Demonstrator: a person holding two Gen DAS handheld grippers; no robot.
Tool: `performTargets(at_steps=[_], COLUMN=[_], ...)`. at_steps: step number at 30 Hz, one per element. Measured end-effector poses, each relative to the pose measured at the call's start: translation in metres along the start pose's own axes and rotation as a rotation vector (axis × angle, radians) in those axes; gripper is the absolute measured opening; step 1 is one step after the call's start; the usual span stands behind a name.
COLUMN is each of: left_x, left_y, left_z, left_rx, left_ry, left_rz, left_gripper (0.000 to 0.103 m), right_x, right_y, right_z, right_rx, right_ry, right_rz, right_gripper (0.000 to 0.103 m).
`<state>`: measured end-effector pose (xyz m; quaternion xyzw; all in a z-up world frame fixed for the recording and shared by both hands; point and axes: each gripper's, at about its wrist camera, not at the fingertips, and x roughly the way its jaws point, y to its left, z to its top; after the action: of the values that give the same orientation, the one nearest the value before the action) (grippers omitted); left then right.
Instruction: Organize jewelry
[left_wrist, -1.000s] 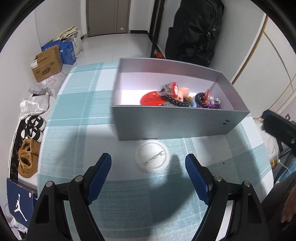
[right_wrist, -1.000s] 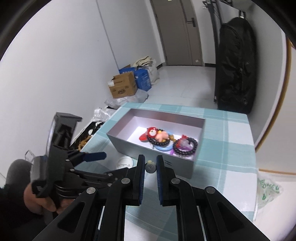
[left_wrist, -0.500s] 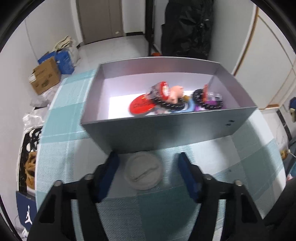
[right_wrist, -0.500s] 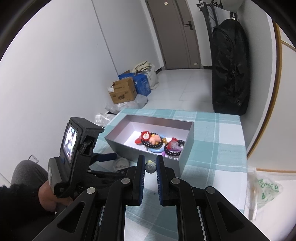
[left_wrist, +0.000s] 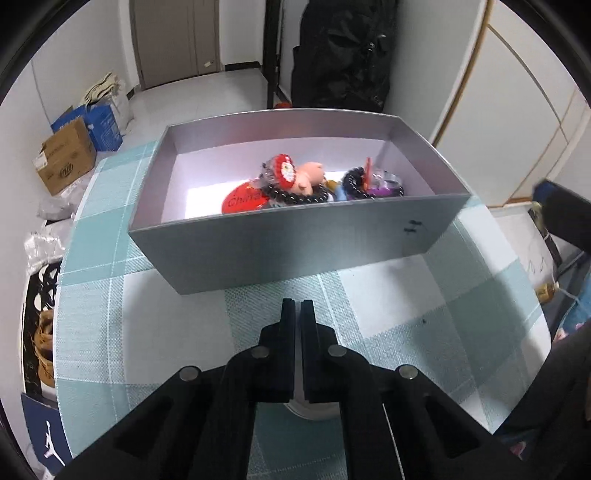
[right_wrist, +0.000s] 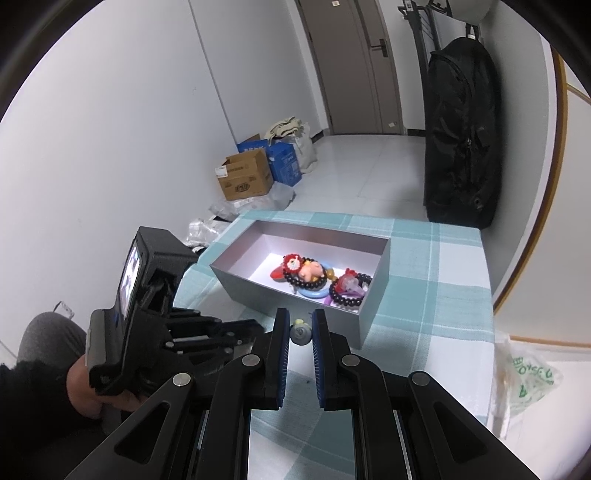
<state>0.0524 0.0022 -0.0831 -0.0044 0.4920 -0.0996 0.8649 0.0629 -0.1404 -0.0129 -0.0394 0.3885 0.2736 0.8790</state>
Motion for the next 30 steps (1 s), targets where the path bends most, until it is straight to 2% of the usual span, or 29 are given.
performTargets(at_steps=[4,13,15,17,18,20,22,24,26,30], left_x=[-0.001,-0.012,-0.015,-0.015,-0.013,-0.016,-0.019,-0.023,-0.017,-0.002], left_y=[0.002,0.019,0.020,0.020,0.018,0.011,0.001,-0.004,-0.010,-0.009], left_z=[-0.001,0.001,0.003,0.004,0.004,0.002,-0.001,-0.004,-0.005,-0.007], left_rx=[-0.009,-0.099,-0.113,-0.130,-0.141,-0.113,-0.066,-0.041,-0.001,0.006], left_ry=[0.006,-0.013,-0.021,0.004,0.030,0.022,0.012,-0.014,0.003,0.034], left_rz=[-0.025,-0.117,-0.113,-0.128,-0.137,-0.130,-0.119,-0.110,-0.075,-0.026], left_gripper=[0.000,0.000,0.000,0.001,0.004,0.020,0.062,0.066,0.066,0.066], right_x=[0.003,0.008,0.009,0.009,0.009,0.009,0.010,0.010,0.010,0.008], right_y=[0.004,0.008,0.009,0.009,0.009,0.009,0.009,0.008,0.008,0.010], right_z=[-0.001,-0.001,-0.001,-0.001,-0.001,0.000,-0.001,-0.001,0.000,0.001], right_rx=[-0.009,-0.016,-0.017,-0.016,-0.016,-0.018,-0.018,-0.015,-0.012,-0.014], right_ry=[0.005,0.013,0.014,0.013,0.013,0.015,0.018,0.018,0.015,0.008], right_rz=[-0.003,-0.005,-0.006,-0.003,-0.001,0.001,0.001,0.001,0.001,0.005], right_gripper=[0.011,0.011,0.011,0.011,0.011,0.011,0.011,0.011,0.011,0.011])
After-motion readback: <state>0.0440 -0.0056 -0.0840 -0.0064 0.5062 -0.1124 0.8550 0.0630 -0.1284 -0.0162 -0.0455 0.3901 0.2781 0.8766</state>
